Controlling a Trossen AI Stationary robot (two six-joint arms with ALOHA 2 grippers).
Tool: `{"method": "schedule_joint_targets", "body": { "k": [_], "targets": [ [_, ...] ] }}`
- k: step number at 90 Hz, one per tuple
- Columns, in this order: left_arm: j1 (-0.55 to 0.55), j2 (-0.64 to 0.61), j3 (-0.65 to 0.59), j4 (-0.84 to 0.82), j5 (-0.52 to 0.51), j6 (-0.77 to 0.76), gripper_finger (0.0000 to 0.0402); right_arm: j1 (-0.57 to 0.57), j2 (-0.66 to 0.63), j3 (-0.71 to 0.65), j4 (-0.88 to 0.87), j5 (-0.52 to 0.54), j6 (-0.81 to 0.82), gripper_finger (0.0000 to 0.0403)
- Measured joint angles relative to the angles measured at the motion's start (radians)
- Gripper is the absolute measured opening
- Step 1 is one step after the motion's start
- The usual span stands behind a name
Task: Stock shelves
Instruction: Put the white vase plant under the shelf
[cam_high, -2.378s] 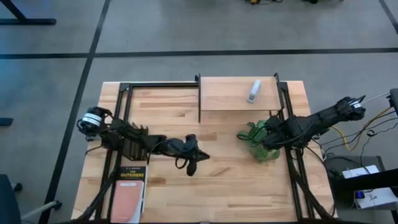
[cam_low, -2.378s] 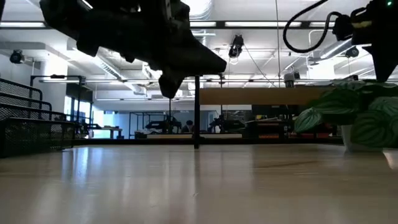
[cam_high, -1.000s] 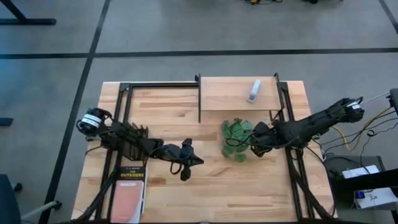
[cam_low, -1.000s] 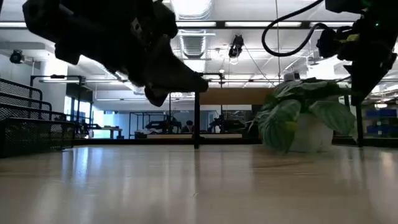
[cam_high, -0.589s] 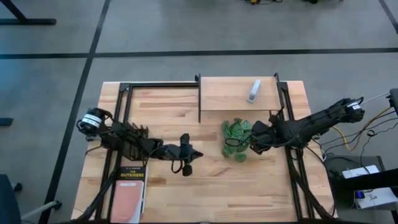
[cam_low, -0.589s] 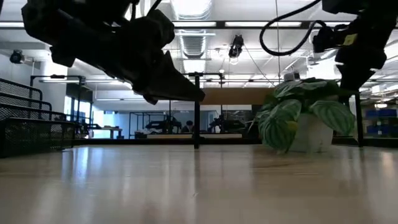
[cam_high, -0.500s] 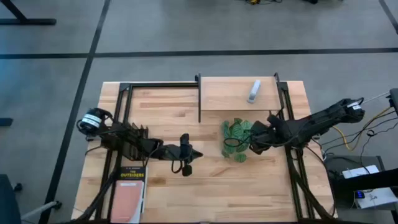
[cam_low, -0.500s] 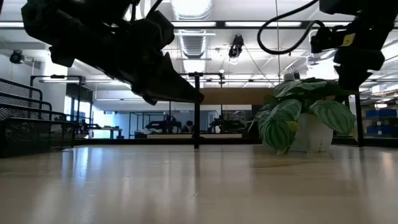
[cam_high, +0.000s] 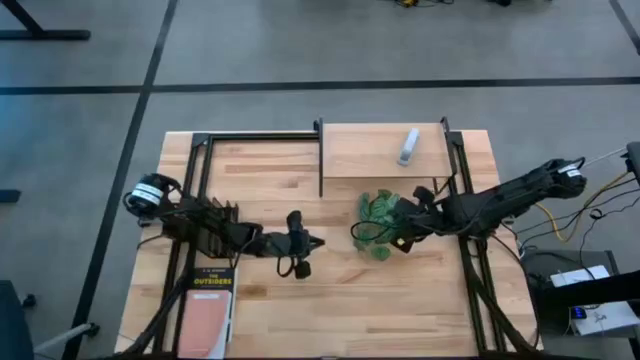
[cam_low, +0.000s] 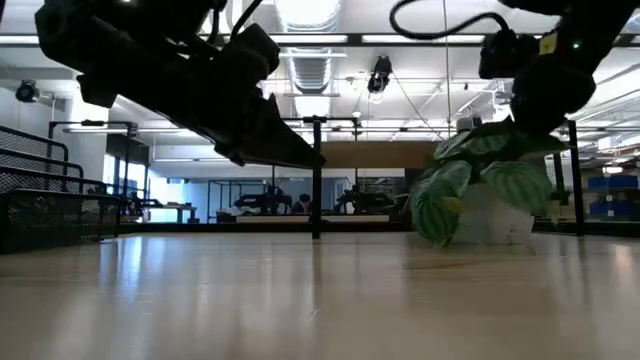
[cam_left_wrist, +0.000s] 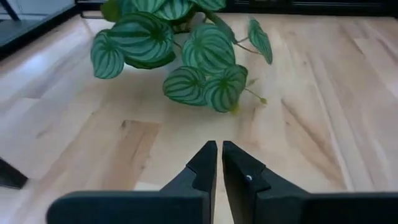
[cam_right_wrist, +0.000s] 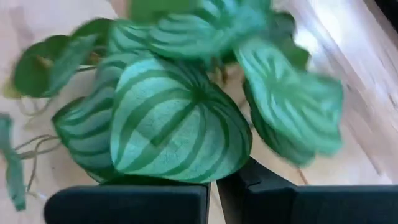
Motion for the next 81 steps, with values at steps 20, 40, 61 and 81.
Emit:
{"method": "schedule_joint_targets", "body": {
  "k": [20,40,61,81],
  "targets": [
    [0.001,0.0,0.0,0.0,-0.001,0.0,0.0011,0.0,-0.001,0.003,-0.056,-0.027,-0.025,0.0],
    [0.001,0.0,0.0,0.004,-0.014,0.0,0.0011,0.0,-0.001,0.003,-0.218,-0.026,0.052,0.0],
    [0.003,0.0,0.0,0.003,-0.025,-0.004,0.0012,0.0,0.0,-0.046,-0.21,-0.023,0.054,0.0],
    [0.005,0.0,0.0,0.003,-0.026,-0.013,0.0063,0.0,0.0,-0.131,-0.084,-0.058,0.042,0.0]
  ]
}}
